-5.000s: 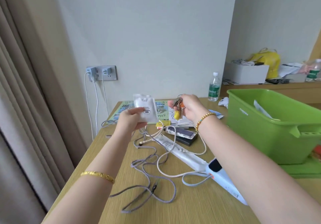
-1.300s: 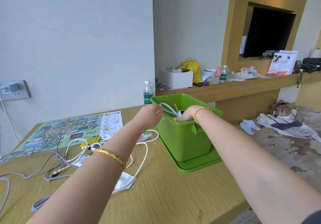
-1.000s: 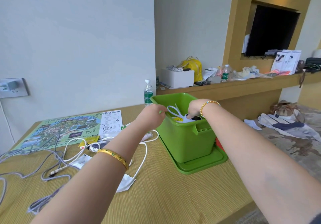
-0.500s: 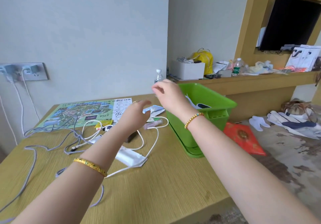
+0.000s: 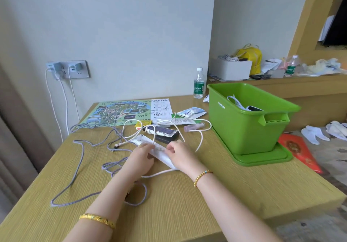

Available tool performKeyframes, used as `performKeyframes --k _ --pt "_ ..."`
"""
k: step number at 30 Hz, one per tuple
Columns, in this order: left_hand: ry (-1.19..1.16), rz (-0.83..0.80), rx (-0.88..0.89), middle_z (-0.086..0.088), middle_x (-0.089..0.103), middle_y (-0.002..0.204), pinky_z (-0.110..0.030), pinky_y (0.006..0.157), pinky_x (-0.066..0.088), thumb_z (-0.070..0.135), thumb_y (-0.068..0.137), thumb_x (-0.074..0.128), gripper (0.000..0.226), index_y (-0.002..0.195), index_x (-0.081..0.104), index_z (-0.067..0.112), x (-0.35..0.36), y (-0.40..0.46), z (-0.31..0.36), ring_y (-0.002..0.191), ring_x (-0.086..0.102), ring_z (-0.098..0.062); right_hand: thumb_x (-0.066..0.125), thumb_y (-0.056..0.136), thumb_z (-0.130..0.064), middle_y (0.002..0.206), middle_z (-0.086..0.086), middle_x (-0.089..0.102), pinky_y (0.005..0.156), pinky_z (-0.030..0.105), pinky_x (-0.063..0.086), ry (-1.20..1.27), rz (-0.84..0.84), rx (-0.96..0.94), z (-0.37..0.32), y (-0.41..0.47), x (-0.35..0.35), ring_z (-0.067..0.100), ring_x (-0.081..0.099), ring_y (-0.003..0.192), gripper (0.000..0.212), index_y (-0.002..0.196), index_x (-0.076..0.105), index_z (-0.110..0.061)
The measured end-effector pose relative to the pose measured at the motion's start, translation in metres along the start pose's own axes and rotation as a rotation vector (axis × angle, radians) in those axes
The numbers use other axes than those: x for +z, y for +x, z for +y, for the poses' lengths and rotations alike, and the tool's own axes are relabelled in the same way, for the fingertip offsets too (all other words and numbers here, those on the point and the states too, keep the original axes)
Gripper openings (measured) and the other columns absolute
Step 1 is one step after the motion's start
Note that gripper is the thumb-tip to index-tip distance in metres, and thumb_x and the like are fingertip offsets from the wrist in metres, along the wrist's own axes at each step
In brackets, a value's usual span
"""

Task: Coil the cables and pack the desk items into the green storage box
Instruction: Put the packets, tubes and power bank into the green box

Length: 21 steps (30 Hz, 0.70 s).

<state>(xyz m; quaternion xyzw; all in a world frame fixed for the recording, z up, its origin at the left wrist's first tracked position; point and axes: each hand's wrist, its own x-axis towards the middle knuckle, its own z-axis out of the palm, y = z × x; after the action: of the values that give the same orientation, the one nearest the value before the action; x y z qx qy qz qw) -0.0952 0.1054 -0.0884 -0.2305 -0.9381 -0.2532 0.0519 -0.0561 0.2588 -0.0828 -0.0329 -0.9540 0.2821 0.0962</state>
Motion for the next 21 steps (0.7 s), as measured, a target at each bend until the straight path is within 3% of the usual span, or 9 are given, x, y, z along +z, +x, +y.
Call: performKeyframes --k 3,7,13,17,21 --pt "-0.036 0.070 0.017 -0.005 0.054 0.131 -0.024 0.088 0.037 0.003 0.082 0.053 0.040 0.121 0.058 0.008 0.005 -0.003 -0.006 0.119 0.051 -0.025 0.054 0.085 -0.051 0.122 0.004 0.051 0.096 0.032 0.031 -0.117 0.013 -0.004 0.003 -0.005 0.010 0.023 0.041 0.117 0.045 0.118 0.056 -0.021" --pt "-0.027 0.096 -0.034 -0.010 0.046 0.139 -0.031 0.100 0.036 0.016 0.086 0.057 0.050 0.134 0.045 0.005 0.008 0.002 -0.009 0.126 0.044 -0.026 0.054 0.079 -0.061 0.133 0.001 0.045 0.102 0.039 0.027 -0.201 -0.029 -0.006 0.004 -0.006 0.010 0.024 0.035 0.127 0.063 0.130 0.044 -0.026" --pt "-0.007 0.095 -0.070 -0.012 0.052 0.110 -0.028 0.079 0.038 0.022 0.085 0.060 0.023 0.096 0.045 0.008 0.011 0.009 -0.009 0.099 0.049 -0.027 0.058 0.080 -0.055 0.130 0.002 0.049 0.101 0.037 0.031 -0.099 -0.010 0.076 0.010 -0.001 0.007 0.025 0.040 0.123 0.059 0.127 0.045 -0.022" --pt "-0.059 0.101 -0.117 -0.012 0.050 0.113 -0.024 0.075 0.035 0.014 0.091 0.049 0.018 0.104 0.053 0.002 0.005 0.016 -0.010 0.094 0.050 -0.026 0.054 0.087 -0.047 0.104 0.002 0.062 0.084 0.037 0.048 0.083 -0.125 0.169 0.012 0.009 -0.006 0.021 0.059 0.095 0.037 0.109 0.056 -0.018" --pt "-0.022 0.175 -0.182 -0.015 0.054 0.106 -0.029 0.068 0.037 0.014 0.094 0.046 0.017 0.095 0.058 0.001 -0.010 0.023 -0.013 0.079 0.049 -0.025 0.048 0.093 -0.036 0.088 -0.002 0.063 0.057 0.029 0.043 0.093 -0.017 0.160 0.009 0.026 -0.018 0.014 0.056 0.066 0.020 0.096 0.059 -0.019"
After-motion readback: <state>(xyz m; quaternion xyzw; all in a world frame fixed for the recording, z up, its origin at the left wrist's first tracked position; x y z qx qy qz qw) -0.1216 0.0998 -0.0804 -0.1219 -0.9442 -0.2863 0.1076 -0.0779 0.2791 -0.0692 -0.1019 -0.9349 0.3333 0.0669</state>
